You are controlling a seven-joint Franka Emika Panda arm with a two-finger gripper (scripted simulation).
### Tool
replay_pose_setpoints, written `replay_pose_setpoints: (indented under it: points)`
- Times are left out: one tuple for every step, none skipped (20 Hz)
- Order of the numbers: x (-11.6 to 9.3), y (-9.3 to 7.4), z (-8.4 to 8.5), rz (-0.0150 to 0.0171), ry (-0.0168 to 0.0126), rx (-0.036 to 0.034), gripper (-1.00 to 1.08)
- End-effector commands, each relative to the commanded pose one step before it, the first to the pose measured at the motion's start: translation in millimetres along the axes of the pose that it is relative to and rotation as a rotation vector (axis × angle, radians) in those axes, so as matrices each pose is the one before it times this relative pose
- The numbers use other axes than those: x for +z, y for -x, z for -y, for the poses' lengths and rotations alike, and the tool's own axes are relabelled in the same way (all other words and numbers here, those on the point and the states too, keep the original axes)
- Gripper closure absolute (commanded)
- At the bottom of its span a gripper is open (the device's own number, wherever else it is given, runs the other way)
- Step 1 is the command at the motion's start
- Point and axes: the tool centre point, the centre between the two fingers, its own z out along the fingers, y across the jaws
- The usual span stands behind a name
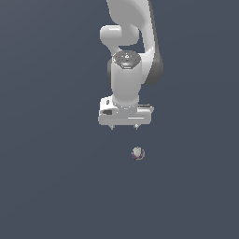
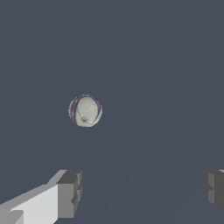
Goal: Pick up the object and move it to a goal position.
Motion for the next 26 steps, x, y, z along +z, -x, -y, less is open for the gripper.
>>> replay_pose_setpoints:
  points:
    - [0.0, 0.0, -0.01, 0.0, 0.0, 0.0, -0.92]
    - [0.34, 0.19, 0.77, 0.00075, -0.00058, -0.00024, -0.92]
    - [1.21, 0.5, 2.23, 0.00254, -0.00201, -0.00068, -0.92]
    - [1.87, 0.87, 3.63, 0.004, -0.00316, -0.00084, -0.92]
    - [2.5, 1.24, 4.89, 0.00544, -0.00427, -0.00063, -0.92]
    - [2.86, 1.52, 5.56, 0.00634, -0.00496, 0.00026, -0.92]
    - [2.42, 1.46, 4.81, 0.00555, -0.00436, 0.00162, -0.92]
    - [1.65, 1.15, 3.36, 0.00396, -0.00318, 0.00267, -0.92]
    - [0.9, 0.77, 1.9, 0.00234, -0.00197, 0.00304, -0.92]
    - [0.31, 0.42, 0.77, 0.00099, -0.00093, 0.0026, -0.92]
    - [-0.04, 0.16, 0.18, 0.00012, -0.00021, 0.00152, -0.92]
    - [-0.18, -0.06, -0.36, -0.00034, 0.0002, 0.00057, -0.92]
    - [-0.15, -0.2, -0.4, -0.00046, 0.00042, -0.00102, -0.92]
    - [-0.07, -0.29, -0.38, -0.00046, 0.00055, -0.00258, -0.92]
    - [0.11, -0.35, -0.1, -0.00027, 0.00057, -0.00443, -0.92]
    - [0.31, -0.41, 0.06, -0.00002, 0.00053, -0.00608, -0.92]
    - [0.49, -0.48, 0.25, 0.00017, 0.00053, -0.00779, -0.92]
    - [0.65, -0.56, 0.4, 0.00033, 0.00054, -0.00947, -0.92]
    - [0.79, -0.64, 0.51, 0.00045, 0.00058, -0.01107, -0.92]
    - [0.9, -0.73, 0.59, 0.00051, 0.00064, -0.01259, -0.92]
    - [0.96, -0.84, 0.55, 0.00048, 0.00077, -0.014, -0.92]
    - [1.02, -0.96, 0.5, 0.00043, 0.00092, -0.01552, -0.92]
    - [1.09, -1.07, 0.48, 0.00041, 0.00104, -0.017, -0.92]
    - [1.2, -1.17, 0.53, 0.00048, 0.00108, -0.01853, -0.92]
    - [1.33, -1.27, 0.6, 0.00058, 0.00109, -0.02014, -0.92]
    - [1.45, -1.37, 0.66, 0.00065, 0.00111, -0.02172, -0.92]
